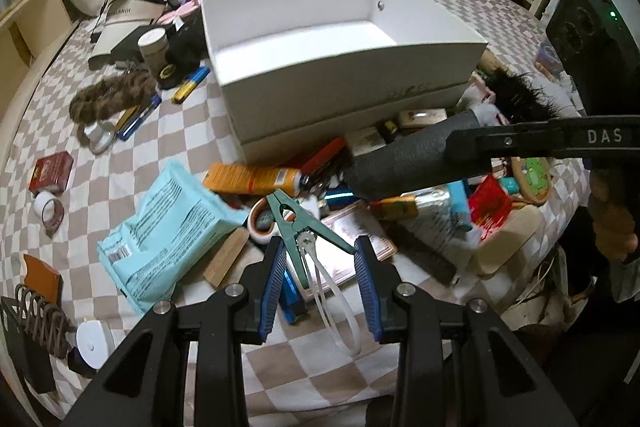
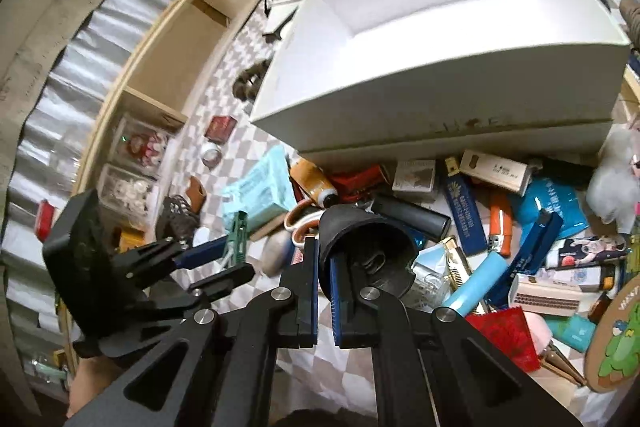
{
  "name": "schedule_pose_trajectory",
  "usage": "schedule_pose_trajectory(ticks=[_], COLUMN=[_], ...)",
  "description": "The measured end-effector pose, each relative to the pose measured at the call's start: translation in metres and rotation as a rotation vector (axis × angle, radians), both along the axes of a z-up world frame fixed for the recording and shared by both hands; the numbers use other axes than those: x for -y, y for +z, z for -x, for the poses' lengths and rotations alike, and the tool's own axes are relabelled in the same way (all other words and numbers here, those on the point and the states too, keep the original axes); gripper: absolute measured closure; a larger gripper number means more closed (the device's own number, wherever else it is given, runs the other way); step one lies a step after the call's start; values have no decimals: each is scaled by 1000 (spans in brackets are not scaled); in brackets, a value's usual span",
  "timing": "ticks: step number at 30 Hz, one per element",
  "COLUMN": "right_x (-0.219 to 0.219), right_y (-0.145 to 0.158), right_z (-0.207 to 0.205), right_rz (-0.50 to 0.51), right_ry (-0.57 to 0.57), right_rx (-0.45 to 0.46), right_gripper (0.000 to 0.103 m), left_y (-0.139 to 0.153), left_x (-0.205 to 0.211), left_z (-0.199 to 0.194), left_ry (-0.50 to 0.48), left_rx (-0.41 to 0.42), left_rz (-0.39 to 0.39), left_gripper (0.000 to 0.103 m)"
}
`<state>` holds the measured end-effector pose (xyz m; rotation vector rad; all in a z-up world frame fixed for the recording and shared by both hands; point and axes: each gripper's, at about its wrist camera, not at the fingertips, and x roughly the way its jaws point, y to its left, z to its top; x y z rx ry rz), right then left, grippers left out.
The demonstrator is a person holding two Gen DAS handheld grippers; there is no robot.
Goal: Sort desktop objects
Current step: 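Lift the clothespin with the left tool while the right tool lifts the black tube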
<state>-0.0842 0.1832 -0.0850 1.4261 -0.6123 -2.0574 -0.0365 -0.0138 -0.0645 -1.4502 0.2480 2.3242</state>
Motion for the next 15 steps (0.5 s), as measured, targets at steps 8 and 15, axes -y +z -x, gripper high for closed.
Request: schedule_pose_trajectory(ticks=[8, 15], right_x=[-26, -50], right_y=[32, 65], right_z=[-3, 1], right_rz=[90, 162], right_ry=[-64, -122], right_rx=[-54, -128], right_gripper=[97, 97], left_y=[22, 45], left_x=[-12, -25], left_z=[7, 18], left_ry=[5, 10], left_rx=[-52, -109], left_rz=[-26, -68], left_gripper=[68, 68])
